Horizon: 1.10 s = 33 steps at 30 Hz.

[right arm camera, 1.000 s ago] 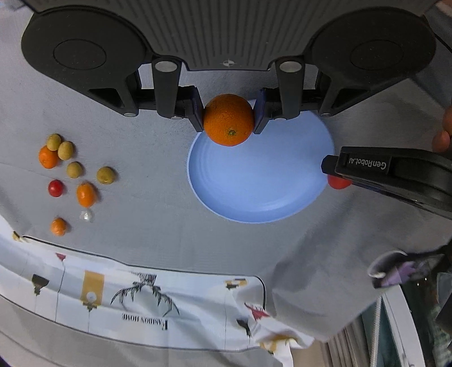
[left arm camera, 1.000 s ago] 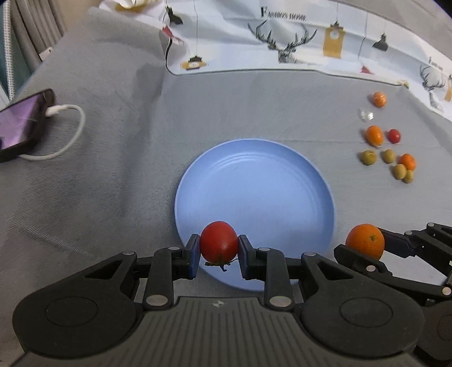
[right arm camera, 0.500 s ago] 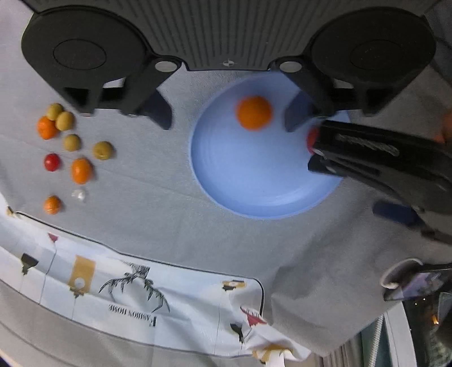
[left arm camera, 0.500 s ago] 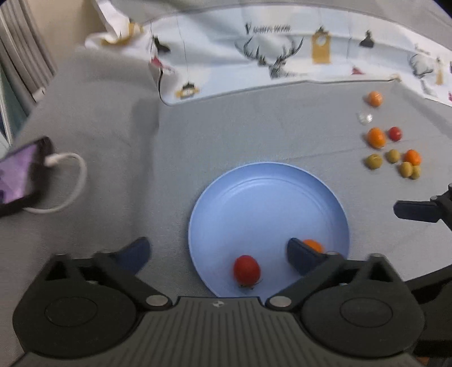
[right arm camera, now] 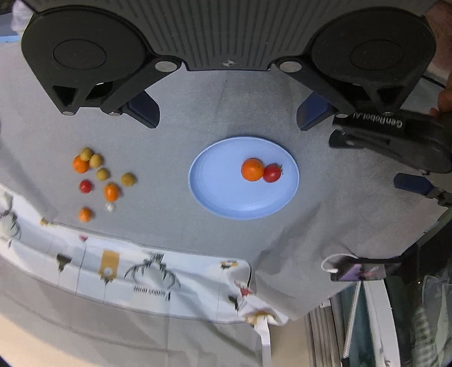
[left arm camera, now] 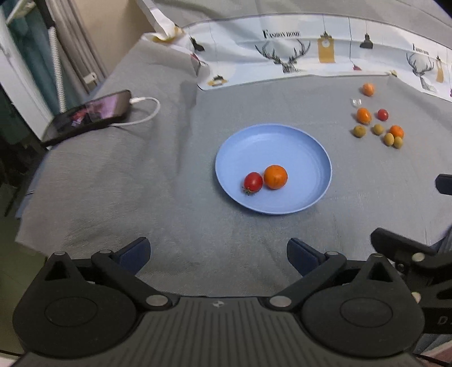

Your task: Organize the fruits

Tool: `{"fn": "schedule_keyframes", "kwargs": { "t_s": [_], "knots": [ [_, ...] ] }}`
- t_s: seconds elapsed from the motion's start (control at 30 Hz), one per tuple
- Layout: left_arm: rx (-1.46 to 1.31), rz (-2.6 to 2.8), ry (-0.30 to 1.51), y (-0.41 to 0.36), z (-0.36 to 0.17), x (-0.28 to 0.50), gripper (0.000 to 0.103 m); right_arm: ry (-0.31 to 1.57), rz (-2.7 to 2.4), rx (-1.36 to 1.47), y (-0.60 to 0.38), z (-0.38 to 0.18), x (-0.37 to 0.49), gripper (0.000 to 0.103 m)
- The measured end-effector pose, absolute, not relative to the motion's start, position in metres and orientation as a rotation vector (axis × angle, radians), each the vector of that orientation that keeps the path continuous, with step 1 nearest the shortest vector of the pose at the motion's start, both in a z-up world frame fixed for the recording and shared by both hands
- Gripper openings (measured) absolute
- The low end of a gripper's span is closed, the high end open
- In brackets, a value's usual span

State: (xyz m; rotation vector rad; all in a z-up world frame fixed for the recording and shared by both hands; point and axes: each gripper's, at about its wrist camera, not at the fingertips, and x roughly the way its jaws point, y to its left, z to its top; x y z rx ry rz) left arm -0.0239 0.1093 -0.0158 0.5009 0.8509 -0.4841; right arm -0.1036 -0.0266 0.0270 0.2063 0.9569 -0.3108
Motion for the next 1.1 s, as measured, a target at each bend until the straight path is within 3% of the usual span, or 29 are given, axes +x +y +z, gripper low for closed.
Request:
{"fn": "schedule_keyframes", "kwargs": {
  "t_s": [0.47,1.1],
  "knots": [
    [0.464,-0.482,0.711,0.123,0.024,-0.071,0.103,0.829,-0.344,0.140,-0.007,0.068,-0.145,0.102],
    [0.472,-0.474,0.728,0.123,0.017,-0.063,0.103,0.875,-0.349,0.156,-0.006,0.056,-0.136,0.102]
  ]
}}
